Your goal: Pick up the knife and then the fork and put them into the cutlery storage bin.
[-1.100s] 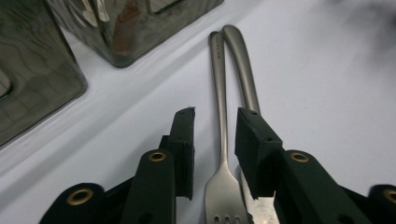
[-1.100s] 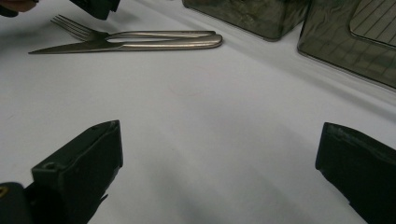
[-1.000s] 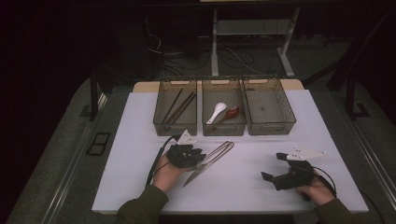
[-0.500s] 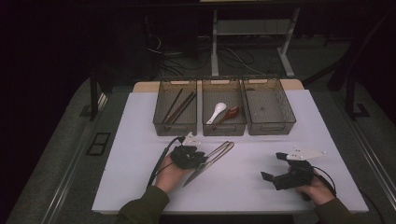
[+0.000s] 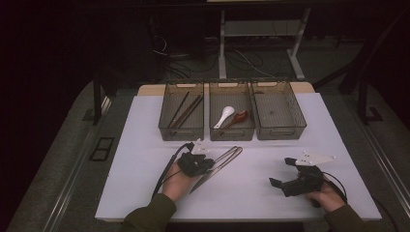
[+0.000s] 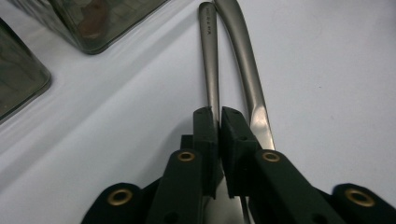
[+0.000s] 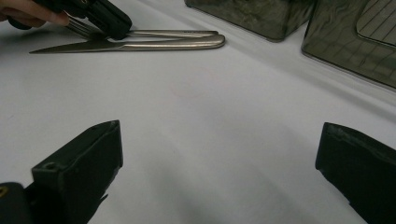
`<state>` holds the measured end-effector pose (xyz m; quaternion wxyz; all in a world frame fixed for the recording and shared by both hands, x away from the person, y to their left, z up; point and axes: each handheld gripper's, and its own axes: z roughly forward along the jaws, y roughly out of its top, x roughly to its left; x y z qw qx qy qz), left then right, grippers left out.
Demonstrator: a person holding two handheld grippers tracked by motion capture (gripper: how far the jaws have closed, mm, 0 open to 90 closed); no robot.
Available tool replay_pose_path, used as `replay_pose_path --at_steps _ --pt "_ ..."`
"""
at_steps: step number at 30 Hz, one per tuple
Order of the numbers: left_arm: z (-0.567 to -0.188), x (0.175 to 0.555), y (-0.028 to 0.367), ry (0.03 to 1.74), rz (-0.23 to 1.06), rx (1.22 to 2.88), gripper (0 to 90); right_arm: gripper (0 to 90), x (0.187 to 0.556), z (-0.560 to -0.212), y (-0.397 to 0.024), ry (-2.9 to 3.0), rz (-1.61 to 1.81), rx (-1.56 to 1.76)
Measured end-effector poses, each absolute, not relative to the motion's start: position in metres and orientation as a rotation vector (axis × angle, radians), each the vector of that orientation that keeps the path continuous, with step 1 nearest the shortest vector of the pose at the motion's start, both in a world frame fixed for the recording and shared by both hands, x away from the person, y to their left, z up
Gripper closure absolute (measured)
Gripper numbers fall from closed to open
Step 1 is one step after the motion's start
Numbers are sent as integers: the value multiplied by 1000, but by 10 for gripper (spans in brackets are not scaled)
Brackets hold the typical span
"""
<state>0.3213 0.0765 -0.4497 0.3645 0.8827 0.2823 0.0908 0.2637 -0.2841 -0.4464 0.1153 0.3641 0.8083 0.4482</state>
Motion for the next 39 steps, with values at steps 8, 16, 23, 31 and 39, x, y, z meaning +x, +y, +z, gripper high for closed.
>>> replay_pose_path --at_steps 8,16,23,31,39 --pt "-449 323 78 697 231 2275 851 4 264 -446 -285 2368 1318 1073" --pt "-437 325 89 675 225 2229 851 4 264 -445 -286 2355 1329 1080" --pt "-428 325 94 649 221 2200 851 4 264 -445 -287 2355 1333 1089" --pt "-417 323 99 628 215 2153 851 4 266 -444 -290 2353 1342 1100" --pt "-406 319 101 558 175 2119 851 4 267 -436 -292 2340 1354 1099"
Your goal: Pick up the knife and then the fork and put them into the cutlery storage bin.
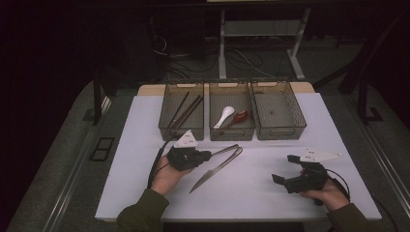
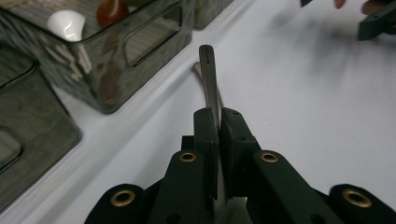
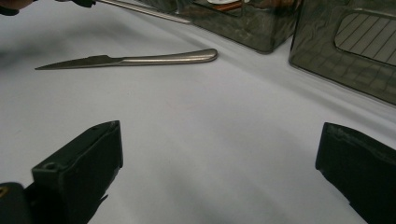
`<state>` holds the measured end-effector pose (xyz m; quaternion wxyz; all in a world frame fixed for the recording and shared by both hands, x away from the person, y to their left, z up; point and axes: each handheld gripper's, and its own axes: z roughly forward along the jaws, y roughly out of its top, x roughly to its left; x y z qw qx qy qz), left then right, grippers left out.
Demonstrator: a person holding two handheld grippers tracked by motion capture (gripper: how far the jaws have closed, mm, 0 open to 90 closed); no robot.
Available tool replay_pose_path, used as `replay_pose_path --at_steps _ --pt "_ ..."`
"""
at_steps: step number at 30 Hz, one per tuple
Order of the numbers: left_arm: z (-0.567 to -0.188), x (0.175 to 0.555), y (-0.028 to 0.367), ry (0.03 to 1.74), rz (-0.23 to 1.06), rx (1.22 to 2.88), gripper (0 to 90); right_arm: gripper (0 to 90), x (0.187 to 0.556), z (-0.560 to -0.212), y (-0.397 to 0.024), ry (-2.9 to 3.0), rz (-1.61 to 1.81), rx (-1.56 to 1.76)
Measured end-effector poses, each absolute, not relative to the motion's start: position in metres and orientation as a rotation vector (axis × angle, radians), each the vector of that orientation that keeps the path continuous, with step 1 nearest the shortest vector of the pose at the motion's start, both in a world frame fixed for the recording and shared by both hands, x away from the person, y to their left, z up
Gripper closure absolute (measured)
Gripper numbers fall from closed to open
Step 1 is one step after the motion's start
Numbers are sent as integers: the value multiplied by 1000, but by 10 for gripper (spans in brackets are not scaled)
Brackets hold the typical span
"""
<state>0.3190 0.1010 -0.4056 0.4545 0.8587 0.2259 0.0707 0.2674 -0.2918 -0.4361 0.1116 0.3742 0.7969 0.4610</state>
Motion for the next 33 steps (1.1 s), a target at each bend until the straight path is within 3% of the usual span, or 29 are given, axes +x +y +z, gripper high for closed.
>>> replay_pose_path --at_steps 15,17,22,33 --pt "-397 300 74 297 16 2166 850 5 274 -416 -282 2535 1355 908" --pt "-397 298 70 264 3 2168 850 87 274 -415 -278 2562 1360 878" --pt "-396 293 63 217 -12 2185 850 92 276 -413 -266 2643 1370 812" --pt "-394 280 44 60 -27 2236 851 198 278 -410 -234 2874 1354 610"
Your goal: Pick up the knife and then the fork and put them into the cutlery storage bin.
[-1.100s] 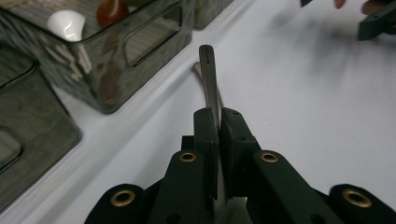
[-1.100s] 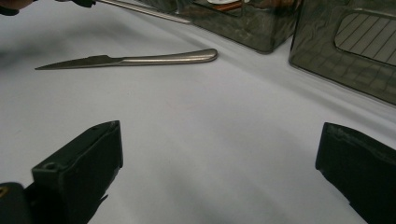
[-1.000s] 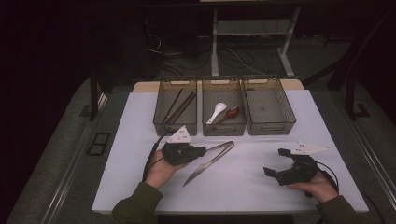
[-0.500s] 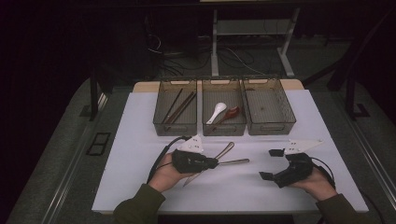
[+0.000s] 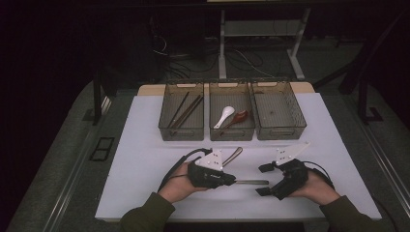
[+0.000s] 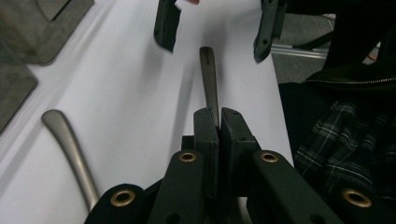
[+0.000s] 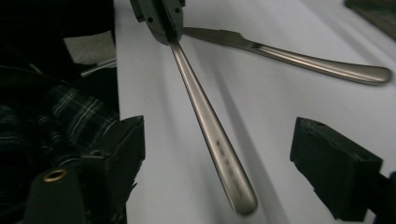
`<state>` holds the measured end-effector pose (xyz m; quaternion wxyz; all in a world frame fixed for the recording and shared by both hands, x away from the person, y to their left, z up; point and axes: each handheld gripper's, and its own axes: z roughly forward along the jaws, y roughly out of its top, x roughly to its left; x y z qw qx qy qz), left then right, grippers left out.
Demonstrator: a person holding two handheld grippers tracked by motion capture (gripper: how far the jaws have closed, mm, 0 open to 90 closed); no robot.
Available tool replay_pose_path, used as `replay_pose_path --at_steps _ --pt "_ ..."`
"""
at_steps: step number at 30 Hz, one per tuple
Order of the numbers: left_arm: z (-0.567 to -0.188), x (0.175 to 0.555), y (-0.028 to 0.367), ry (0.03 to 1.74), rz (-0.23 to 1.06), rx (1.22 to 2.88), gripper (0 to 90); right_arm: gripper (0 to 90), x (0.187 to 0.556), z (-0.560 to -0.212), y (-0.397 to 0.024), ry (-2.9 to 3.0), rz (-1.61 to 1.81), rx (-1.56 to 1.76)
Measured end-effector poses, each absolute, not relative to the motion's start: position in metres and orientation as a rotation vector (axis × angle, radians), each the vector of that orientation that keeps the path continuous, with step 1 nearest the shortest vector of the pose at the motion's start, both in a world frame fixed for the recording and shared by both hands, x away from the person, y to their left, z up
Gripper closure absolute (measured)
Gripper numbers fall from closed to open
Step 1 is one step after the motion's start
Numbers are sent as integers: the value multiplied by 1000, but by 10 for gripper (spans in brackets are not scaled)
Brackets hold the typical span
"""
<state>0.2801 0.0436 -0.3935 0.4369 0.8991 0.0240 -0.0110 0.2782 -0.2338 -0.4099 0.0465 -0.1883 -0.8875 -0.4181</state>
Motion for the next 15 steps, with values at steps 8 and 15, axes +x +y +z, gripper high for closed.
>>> replay_pose_path --at_steps 8,15 --pt "-391 280 44 21 -25 2241 850 375 288 -412 -217 -2670 -1185 -421" --pt "-392 279 43 18 -26 2252 850 556 298 -415 -205 -2620 -1126 -347"
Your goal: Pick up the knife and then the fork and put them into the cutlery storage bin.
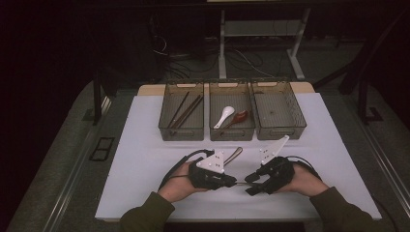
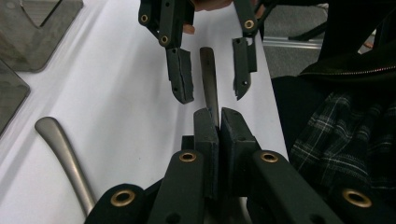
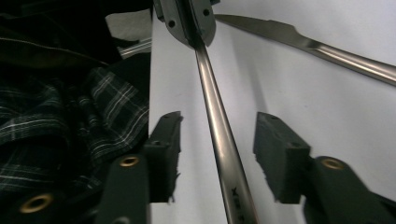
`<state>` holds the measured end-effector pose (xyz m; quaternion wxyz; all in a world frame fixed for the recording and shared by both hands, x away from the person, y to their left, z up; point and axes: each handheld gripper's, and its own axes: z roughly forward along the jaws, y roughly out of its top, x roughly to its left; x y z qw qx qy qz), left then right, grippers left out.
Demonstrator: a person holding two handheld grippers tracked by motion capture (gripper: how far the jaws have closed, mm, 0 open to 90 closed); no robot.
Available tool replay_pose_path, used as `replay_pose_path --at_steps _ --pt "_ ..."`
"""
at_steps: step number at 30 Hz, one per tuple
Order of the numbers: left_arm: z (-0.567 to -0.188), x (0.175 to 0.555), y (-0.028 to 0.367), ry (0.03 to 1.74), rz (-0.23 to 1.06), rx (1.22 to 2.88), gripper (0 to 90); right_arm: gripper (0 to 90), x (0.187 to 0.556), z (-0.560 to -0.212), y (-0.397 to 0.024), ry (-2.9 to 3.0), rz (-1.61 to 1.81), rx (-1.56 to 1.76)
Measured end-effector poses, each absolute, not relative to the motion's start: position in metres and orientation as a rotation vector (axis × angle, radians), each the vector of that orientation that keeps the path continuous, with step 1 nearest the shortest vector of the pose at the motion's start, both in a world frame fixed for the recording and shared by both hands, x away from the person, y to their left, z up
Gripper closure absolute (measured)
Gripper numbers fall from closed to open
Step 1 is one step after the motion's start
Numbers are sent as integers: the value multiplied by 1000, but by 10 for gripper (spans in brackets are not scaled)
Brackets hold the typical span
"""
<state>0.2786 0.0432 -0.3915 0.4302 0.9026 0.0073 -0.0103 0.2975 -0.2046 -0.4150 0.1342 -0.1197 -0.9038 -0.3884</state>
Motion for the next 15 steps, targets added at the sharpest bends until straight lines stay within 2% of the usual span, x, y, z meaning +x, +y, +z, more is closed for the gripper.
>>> replay_pose_path --at_steps 7,15 --pt "-392 278 44 24 -36 2249 850 745 304 -421 -199 -2630 -1069 -281" --pt "-394 280 43 0 -57 2262 840 797 299 -420 -196 -2634 -1045 -211"
